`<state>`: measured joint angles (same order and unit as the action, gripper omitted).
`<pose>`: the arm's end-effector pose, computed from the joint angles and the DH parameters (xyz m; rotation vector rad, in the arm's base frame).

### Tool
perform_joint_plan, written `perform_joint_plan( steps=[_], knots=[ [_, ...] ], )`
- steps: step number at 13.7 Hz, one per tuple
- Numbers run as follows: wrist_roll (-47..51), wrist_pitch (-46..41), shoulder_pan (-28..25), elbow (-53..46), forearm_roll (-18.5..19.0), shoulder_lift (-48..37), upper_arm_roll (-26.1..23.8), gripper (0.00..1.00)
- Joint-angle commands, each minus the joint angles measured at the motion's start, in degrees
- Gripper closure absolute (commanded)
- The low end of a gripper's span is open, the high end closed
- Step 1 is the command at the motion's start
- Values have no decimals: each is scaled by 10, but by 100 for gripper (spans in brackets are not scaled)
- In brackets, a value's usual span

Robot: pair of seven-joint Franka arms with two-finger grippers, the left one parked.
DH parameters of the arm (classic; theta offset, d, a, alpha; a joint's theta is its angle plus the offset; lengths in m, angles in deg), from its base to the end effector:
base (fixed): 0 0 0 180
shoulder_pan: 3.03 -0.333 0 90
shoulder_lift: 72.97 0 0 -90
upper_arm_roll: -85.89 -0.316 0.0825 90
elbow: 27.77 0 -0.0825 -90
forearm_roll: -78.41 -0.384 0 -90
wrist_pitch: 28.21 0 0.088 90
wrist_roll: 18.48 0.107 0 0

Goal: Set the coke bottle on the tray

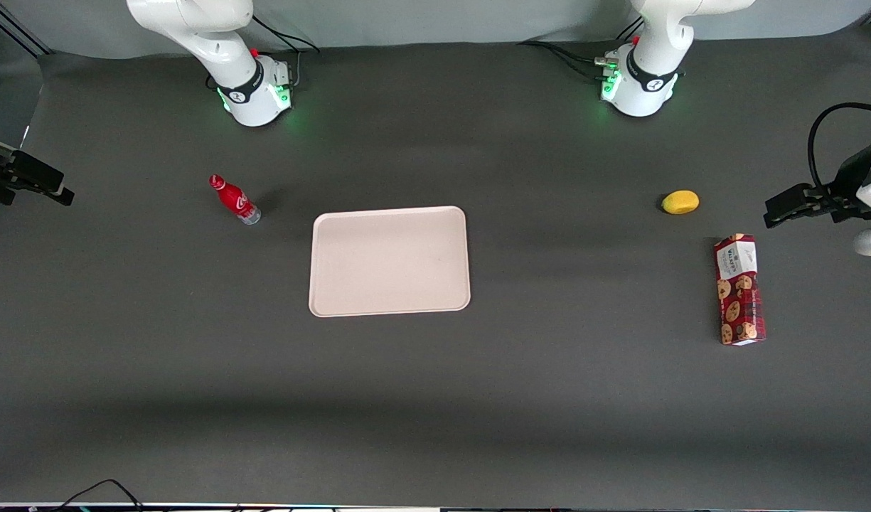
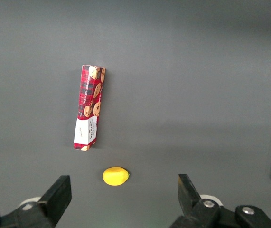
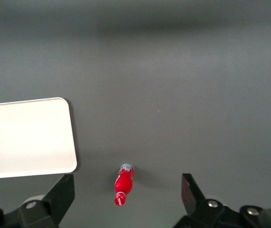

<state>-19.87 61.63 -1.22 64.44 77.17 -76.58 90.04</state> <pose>0.5319 -0.0545 0.6403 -3.1142 0.1237 -0.0360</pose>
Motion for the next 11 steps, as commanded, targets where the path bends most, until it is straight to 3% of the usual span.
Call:
perform_joint_plan(
  steps=[1, 2, 11],
  knots=[
    [-7, -2, 9, 7, 4, -8, -4, 0],
    [-3, -3, 9, 2, 19, -6, -5, 0],
    [-4, -14, 8, 3, 19, -6, -6, 0]
  ],
)
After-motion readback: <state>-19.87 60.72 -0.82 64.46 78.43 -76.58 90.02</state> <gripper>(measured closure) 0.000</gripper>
